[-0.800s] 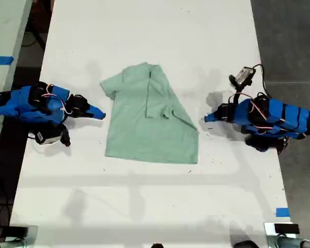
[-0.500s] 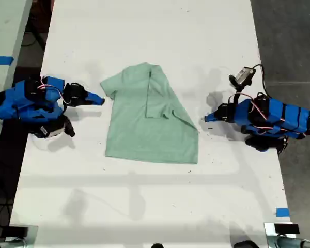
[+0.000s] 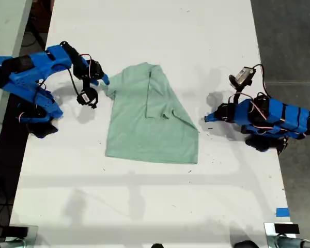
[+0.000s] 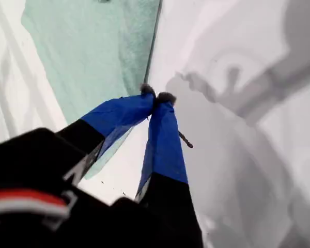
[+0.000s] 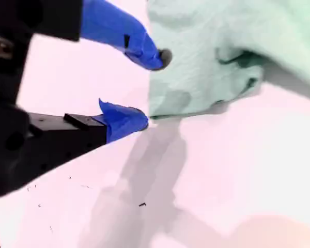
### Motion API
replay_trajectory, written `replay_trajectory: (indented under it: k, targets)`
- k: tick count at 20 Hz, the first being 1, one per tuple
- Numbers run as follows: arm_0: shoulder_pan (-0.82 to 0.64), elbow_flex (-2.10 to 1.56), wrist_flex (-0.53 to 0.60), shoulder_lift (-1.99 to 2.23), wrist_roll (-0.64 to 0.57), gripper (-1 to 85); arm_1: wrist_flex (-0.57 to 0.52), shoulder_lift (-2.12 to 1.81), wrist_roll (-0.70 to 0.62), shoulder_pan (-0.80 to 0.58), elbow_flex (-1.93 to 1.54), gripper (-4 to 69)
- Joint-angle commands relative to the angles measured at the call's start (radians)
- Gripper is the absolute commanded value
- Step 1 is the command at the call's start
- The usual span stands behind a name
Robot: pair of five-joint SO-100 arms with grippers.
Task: Fold t shirt
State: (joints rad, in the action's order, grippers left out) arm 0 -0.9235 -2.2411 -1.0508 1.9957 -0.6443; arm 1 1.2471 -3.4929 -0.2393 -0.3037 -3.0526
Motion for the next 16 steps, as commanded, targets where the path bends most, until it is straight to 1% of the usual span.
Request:
replay_trajectory:
  k: [1,5,8,10,11,12,13,16]
  targets:
    - [-0.101,0.08,0.018,-0.092,-0.086,20.3,0.006,-0.018,0.005,0.006,-0.055,2.2]
    - [-0.132,0.107,0.058,-0.195,-0.1,20.5,0.005,-0.018,0.0,0.008,-0.055,2.2]
    - [-0.101,0.178,0.063,-0.295,-0.094,20.8,0.005,-0.018,-0.002,0.008,-0.055,2.2]
    - [-0.072,0.198,0.063,-0.324,-0.089,19.4,0.005,-0.018,-0.002,0.008,-0.055,2.2]
    - [-0.064,0.199,0.064,-0.336,-0.087,15.9,0.005,-0.018,-0.002,0.008,-0.055,2.2]
    - [-0.064,0.201,0.063,-0.351,-0.08,2.4,0.005,-0.018,-0.002,0.008,-0.055,2.2]
    - [-0.067,0.204,0.061,-0.364,-0.08,-0.1,0.005,-0.018,-0.002,0.008,-0.055,2.2]
    - [-0.061,0.253,0.015,-0.388,-0.072,-0.2,0.005,-0.018,-0.002,0.008,-0.055,2.2]
